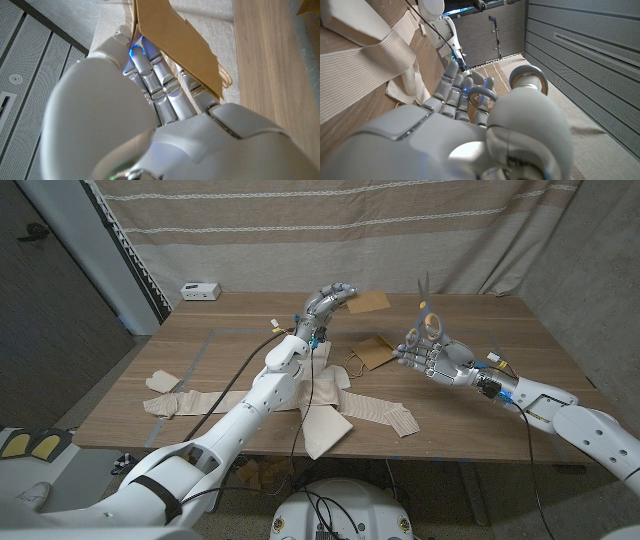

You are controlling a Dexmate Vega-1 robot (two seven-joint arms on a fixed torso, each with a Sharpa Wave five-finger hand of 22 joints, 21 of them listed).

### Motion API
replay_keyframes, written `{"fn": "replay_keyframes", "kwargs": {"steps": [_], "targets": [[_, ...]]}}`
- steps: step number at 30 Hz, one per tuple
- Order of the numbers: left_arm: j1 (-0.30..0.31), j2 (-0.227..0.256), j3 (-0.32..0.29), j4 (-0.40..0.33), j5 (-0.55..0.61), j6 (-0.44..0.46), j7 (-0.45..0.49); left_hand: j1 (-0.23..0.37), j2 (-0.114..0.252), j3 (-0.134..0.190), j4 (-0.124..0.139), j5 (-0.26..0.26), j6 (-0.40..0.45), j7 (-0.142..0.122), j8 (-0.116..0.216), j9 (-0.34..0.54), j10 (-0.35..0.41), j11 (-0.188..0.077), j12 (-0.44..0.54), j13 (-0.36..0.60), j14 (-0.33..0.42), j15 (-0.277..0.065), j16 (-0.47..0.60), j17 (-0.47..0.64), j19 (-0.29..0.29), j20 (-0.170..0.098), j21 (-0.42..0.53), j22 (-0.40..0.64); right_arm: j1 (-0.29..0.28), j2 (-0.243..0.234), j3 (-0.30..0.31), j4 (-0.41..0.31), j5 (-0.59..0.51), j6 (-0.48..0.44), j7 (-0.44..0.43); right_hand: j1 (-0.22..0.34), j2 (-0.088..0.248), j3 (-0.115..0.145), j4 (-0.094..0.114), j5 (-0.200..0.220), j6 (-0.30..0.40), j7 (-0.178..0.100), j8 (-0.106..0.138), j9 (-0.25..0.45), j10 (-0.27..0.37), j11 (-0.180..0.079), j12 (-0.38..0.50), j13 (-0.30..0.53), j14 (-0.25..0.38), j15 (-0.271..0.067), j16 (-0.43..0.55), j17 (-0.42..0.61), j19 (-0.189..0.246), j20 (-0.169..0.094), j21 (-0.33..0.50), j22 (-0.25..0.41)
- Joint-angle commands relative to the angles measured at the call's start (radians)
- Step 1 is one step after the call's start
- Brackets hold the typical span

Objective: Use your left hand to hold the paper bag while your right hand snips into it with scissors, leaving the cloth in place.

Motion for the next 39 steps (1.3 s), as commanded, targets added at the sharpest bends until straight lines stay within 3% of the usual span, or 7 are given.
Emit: {"fn": "replay_keyframes", "kwargs": {"steps": [1, 21, 39], "targets": [[-0.024, -0.02, -0.002, 0.04, -0.015, -0.012, -0.038, 0.035, 0.026, 0.004, 0.002, 0.008, 0.01, 0.003, -0.001, -0.002, 0.005, -0.004, -0.002, 0.001, -0.004, -0.002, -0.001, 0.005, -0.002, -0.113, 0.008, 0.002, -0.012, -0.031, -0.006, -0.02, -0.014, -0.017, 0.004, 0.006, -0.002, 0.003, -0.004, -0.003, -0.081, 0.083, -0.004, 0.003, 0.003, 0.004, 0.005, 0.003, 0.004, 0.003, 0.009, 0.003, 0.014, 0.002, 0.0, -0.002], [-0.041, -0.046, -0.013, 0.086, -0.046, -0.019, -0.088, 0.034, 0.023, 0.005, 0.001, 0.008, 0.019, 0.006, -0.001, -0.008, 0.016, -0.003, 0.0, -0.007, -0.001, -0.002, -0.001, 0.009, -0.01, -0.113, 0.024, -0.003, -0.031, -0.106, 0.004, -0.051, -0.022, -0.061, 0.008, 0.005, -0.002, 0.003, -0.003, -0.006, -0.094, 0.086, -0.01, 0.005, 0.006, 0.008, 0.007, 0.002, 0.008, 0.005, 0.012, 0.004, 0.025, 0.003, -0.003, -0.002], [-0.034, -0.047, -0.023, 0.085, -0.053, -0.017, -0.084, 0.033, 0.022, 0.007, 0.001, 0.008, 0.018, 0.006, -0.003, -0.011, 0.019, -0.005, 0.001, -0.011, 0.002, -0.002, -0.003, 0.011, -0.023, -0.115, 0.041, -0.009, 0.025, -0.135, -0.06, -0.04, -0.037, -0.105, 0.042, 0.009, -0.002, 0.006, -0.005, -0.008, -0.091, 0.087, -0.012, 0.005, 0.025, 0.0, 0.014, -0.001, 0.027, -0.008, 0.022, 0.005, 0.04, 0.001, -0.004, -0.002]]}}
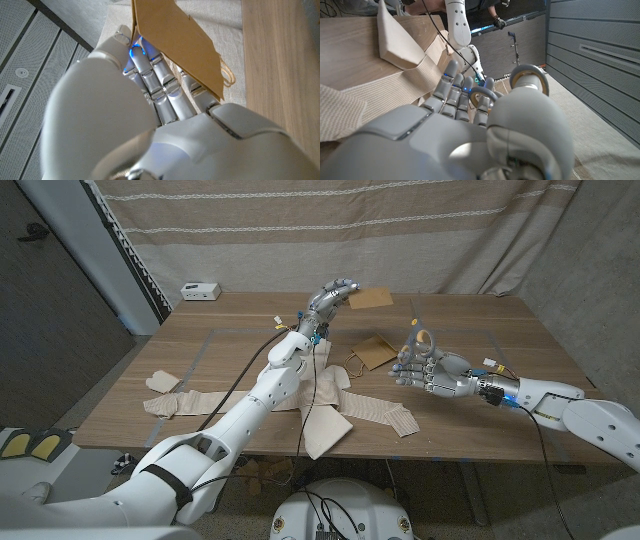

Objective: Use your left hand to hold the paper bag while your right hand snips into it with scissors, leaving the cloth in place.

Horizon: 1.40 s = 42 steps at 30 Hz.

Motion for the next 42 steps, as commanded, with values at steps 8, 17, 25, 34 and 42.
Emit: {"fn": "replay_keyframes", "kwargs": {"steps": [8, 17, 25, 34, 42], "targets": [[0.016, 0.002, -0.01, -0.013, -0.014, 0.012, 0.007, 0.033, 0.022, 0.008, -0.002, 0.009, 0.011, 0.003, 0.005, 0.001, 0.014, -0.007, 0.001, 0.001, 0.006, -0.002, -0.003, 0.002, -0.01, -0.117, 0.01, 0.0, 0.045, -0.031, -0.061, 0.009, -0.009, -0.04, 0.02, 0.013, -0.002, 0.003, -0.004, -0.001, -0.089, 0.093, -0.003, 0.003, 0.024, -0.004, 0.015, 0.001, 0.014, -0.005, 0.008, 0.005, 0.013, 0.006, -0.006, 0.003], [0.001, -0.002, -0.007, 0.002, -0.009, 0.012, 0.001, 0.034, 0.022, 0.009, -0.002, 0.009, 0.015, 0.002, 0.005, -0.002, 0.014, -0.007, 0.0, -0.002, 0.008, -0.002, -0.003, 0.001, -0.018, -0.119, 0.013, -0.002, 0.061, -0.046, -0.084, 0.02, -0.015, -0.052, 0.024, 0.018, -0.001, 0.005, -0.007, -0.002, -0.09, 0.093, -0.004, 0.004, 0.029, -0.006, 0.019, 0.001, 0.019, -0.007, 0.011, 0.006, 0.016, 0.005, -0.007, 0.003], [-0.002, -0.009, -0.005, 0.006, -0.009, 0.009, -0.002, 0.034, 0.022, 0.011, -0.002, 0.009, 0.016, 0.0, 0.006, -0.002, 0.016, -0.007, 0.002, -0.001, 0.01, -0.002, -0.004, 0.0, -0.021, -0.12, 0.02, -0.003, 0.06, -0.054, -0.087, 0.018, -0.014, -0.047, 0.025, 0.016, -0.001, 0.005, -0.005, -0.003, -0.086, 0.093, -0.003, 0.004, 0.029, -0.004, 0.02, 0.001, 0.022, -0.009, 0.013, 0.006, 0.019, 0.005, -0.008, 0.003], [-0.005, -0.017, -0.007, 0.022, -0.014, -0.003, -0.016, 0.034, 0.021, 0.012, -0.002, 0.009, 0.018, 0.003, 0.006, -0.005, 0.017, -0.007, 0.002, -0.003, 0.012, -0.002, -0.005, -0.002, -0.025, -0.12, 0.029, -0.005, 0.061, -0.062, -0.08, 0.007, -0.012, -0.044, 0.012, 0.024, 0.005, 0.011, -0.008, -0.005, -0.049, 0.097, 0.011, 0.007, 0.059, -0.018, 0.029, -0.006, 0.043, -0.02, 0.023, 0.007, 0.031, 0.0, -0.007, 0.004], [-0.005, -0.019, -0.009, 0.023, -0.015, -0.004, -0.018, 0.033, 0.02, 0.013, -0.002, 0.009, 0.017, 0.002, 0.007, -0.004, 0.017, -0.007, 0.002, -0.004, 0.012, -0.002, -0.006, -0.004, -0.028, -0.12, 0.034, -0.007, 0.094, -0.074, -0.101, 0.002, -0.032, -0.057, 0.012, 0.03, 0.007, 0.015, -0.01, -0.008, 0.027, 0.097, 0.047, 0.016, 0.081, -0.023, 0.036, -0.009, 0.055, -0.027, 0.031, 0.008, 0.042, -0.005, -0.006, 0.004]]}}
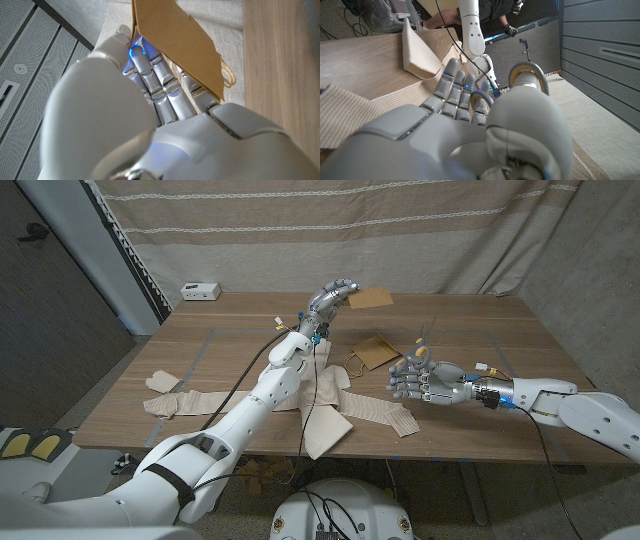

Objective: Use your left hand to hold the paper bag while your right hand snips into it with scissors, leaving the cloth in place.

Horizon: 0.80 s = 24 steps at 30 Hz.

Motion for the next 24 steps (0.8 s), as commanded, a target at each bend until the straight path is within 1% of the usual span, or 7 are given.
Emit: {"fn": "replay_keyframes", "kwargs": {"steps": [1, 6, 8, 11, 15, 19, 24], "targets": [[-0.004, -0.008, -0.002, 0.015, -0.005, -0.008, -0.01, 0.032, 0.02, 0.009, 0.0, 0.003, 0.008, 0.004, 0.005, 0.004, 0.014, -0.009, 0.002, 0.0, 0.011, -0.004, 0.001, -0.001, -0.007, -0.12, 0.007, 0.002, 0.037, -0.015, -0.024, -0.007, -0.019, -0.014, -0.006, 0.012, -0.002, 0.004, 0.002, -0.004, 0.054, 0.02, 0.021, 0.009, 0.014, -0.003, 0.007, 0.0, 0.012, -0.004, 0.011, 0.003, 0.013, -0.002, -0.001, 0.001], [-0.007, -0.009, -0.005, 0.019, -0.007, -0.01, -0.016, 0.032, 0.02, 0.01, 0.0, 0.003, 0.006, 0.004, 0.004, 0.005, 0.015, -0.009, 0.002, 0.0, 0.011, -0.003, 0.0, -0.002, -0.009, -0.12, 0.011, 0.001, 0.06, -0.027, -0.039, -0.016, -0.037, -0.023, -0.012, 0.008, -0.001, 0.005, 0.005, -0.008, 0.083, 0.018, 0.044, 0.023, 0.048, -0.012, 0.019, -0.001, 0.023, -0.01, 0.016, 0.003, 0.023, -0.006, 0.0, 0.001], [-0.008, -0.009, -0.006, 0.021, -0.007, -0.011, -0.016, 0.032, 0.02, 0.011, 0.0, 0.003, 0.007, 0.006, 0.004, 0.003, 0.013, -0.009, 0.001, -0.001, 0.011, -0.003, 0.0, -0.002, -0.01, -0.12, 0.013, 0.001, 0.069, -0.029, -0.046, -0.016, -0.039, -0.027, -0.009, 0.008, -0.001, 0.006, 0.005, -0.008, 0.081, 0.018, 0.047, 0.029, 0.049, -0.01, 0.02, 0.001, 0.03, -0.012, 0.019, 0.004, 0.027, -0.009, 0.001, 0.001], [-0.01, -0.008, -0.009, 0.022, -0.01, -0.007, -0.014, 0.031, 0.02, 0.011, 0.001, 0.003, 0.006, 0.005, 0.004, 0.004, 0.015, -0.009, 0.003, 0.0, 0.011, -0.004, 0.0, -0.003, -0.011, -0.12, 0.015, 0.0, 0.079, -0.041, -0.054, -0.023, -0.05, -0.032, -0.011, 0.007, -0.001, 0.006, 0.005, -0.01, 0.08, 0.021, 0.054, 0.037, 0.057, -0.017, 0.024, 0.003, 0.035, -0.016, 0.021, 0.004, 0.035, -0.011, 0.002, 0.001], [-0.013, -0.006, -0.01, 0.024, -0.015, 0.003, -0.019, 0.03, 0.02, 0.012, 0.0, 0.003, 0.01, 0.004, 0.003, -0.001, 0.013, -0.009, 0.002, -0.001, 0.011, -0.004, 0.0, -0.004, -0.013, -0.12, 0.019, -0.001, 0.093, -0.051, -0.067, -0.026, -0.055, -0.044, -0.006, 0.005, -0.002, 0.006, 0.006, -0.011, 0.077, 0.024, 0.06, 0.045, 0.061, -0.019, 0.026, 0.004, 0.04, -0.02, 0.023, 0.005, 0.042, -0.015, 0.003, 0.001], [-0.019, -0.006, -0.01, 0.029, -0.018, 0.006, -0.029, 0.03, 0.02, 0.012, 0.0, 0.003, 0.011, 0.005, 0.004, -0.001, 0.015, -0.009, 0.003, 0.0, 0.011, -0.004, -0.001, -0.004, -0.014, -0.12, 0.022, -0.002, 0.113, -0.057, -0.084, -0.028, -0.065, -0.054, -0.003, -0.004, -0.003, 0.003, 0.011, -0.014, 0.069, 0.026, 0.063, 0.053, 0.065, -0.012, 0.029, 0.006, 0.048, -0.019, 0.026, 0.005, 0.049, -0.012, 0.005, 0.0], [-0.026, -0.009, -0.009, 0.034, -0.029, 0.018, -0.048, 0.029, 0.02, 0.013, 0.0, 0.003, 0.009, 0.004, 0.005, 0.002, 0.015, -0.009, 0.004, 0.001, 0.011, -0.004, -0.001, -0.005, -0.016, -0.121, 0.025, -0.003, 0.159, -0.084, -0.115, -0.047, -0.118, -0.072, -0.008, -0.011, -0.004, 0.001, 0.015, -0.016, 0.055, 0.031, 0.063, 0.06, 0.065, -0.01, 0.031, 0.009, 0.049, -0.018, 0.026, 0.005, 0.053, -0.011, 0.004, 0.0]]}}
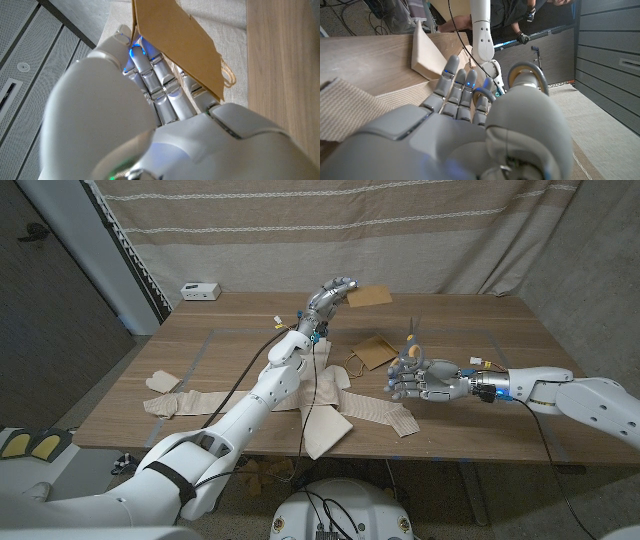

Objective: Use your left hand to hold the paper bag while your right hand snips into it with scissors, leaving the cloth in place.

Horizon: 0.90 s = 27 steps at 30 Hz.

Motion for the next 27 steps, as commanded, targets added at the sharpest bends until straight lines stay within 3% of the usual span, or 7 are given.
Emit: {"fn": "replay_keyframes", "kwargs": {"steps": [1, 13, 27], "targets": [[-0.014, -0.003, -0.001, 0.012, -0.018, 0.024, -0.033, 0.029, 0.02, 0.006, -0.001, 0.005, 0.009, 0.002, 0.008, 0.002, 0.011, -0.009, 0.004, 0.0, 0.01, -0.005, -0.001, 0.0, -0.005, -0.124, 0.007, 0.002, 0.081, -0.039, -0.058, -0.022, -0.066, -0.041, 0.003, -0.012, -0.004, -0.003, 0.012, -0.003, 0.004, 0.033, 0.004, 0.008, 0.007, 0.007, 0.005, 0.005, 0.016, -0.004, 0.004, 0.005, 0.012, 0.002, 0.004, 0.003], [-0.003, 0.0, -0.003, -0.008, -0.037, 0.049, -0.044, 0.027, 0.019, 0.008, -0.001, 0.004, 0.004, 0.002, 0.009, 0.005, 0.011, -0.009, 0.004, -0.001, 0.011, -0.005, 0.0, -0.002, -0.01, -0.124, 0.019, -0.002, 0.179, -0.047, -0.136, -0.021, -0.134, -0.079, 0.021, -0.024, -0.009, -0.007, 0.016, -0.008, -0.016, 0.036, 0.004, 0.018, 0.01, 0.012, 0.007, 0.006, 0.022, 0.0, 0.006, 0.006, 0.018, 0.009, 0.002, 0.002], [-0.022, -0.009, 0.01, 0.02, -0.043, 0.075, -0.081, 0.024, 0.018, 0.011, -0.001, 0.004, 0.007, 0.001, 0.009, 0.001, 0.012, -0.009, 0.006, -0.001, 0.013, -0.005, 0.0, -0.003, -0.013, -0.123, 0.032, -0.006, 0.242, -0.054, -0.178, -0.02, -0.174, -0.092, 0.036, -0.026, -0.011, -0.008, 0.016, -0.01, -0.027, 0.036, 0.003, 0.022, 0.008, 0.014, 0.007, 0.004, 0.024, 0.003, 0.004, 0.004, 0.021, 0.01, -0.001, 0.002]]}}
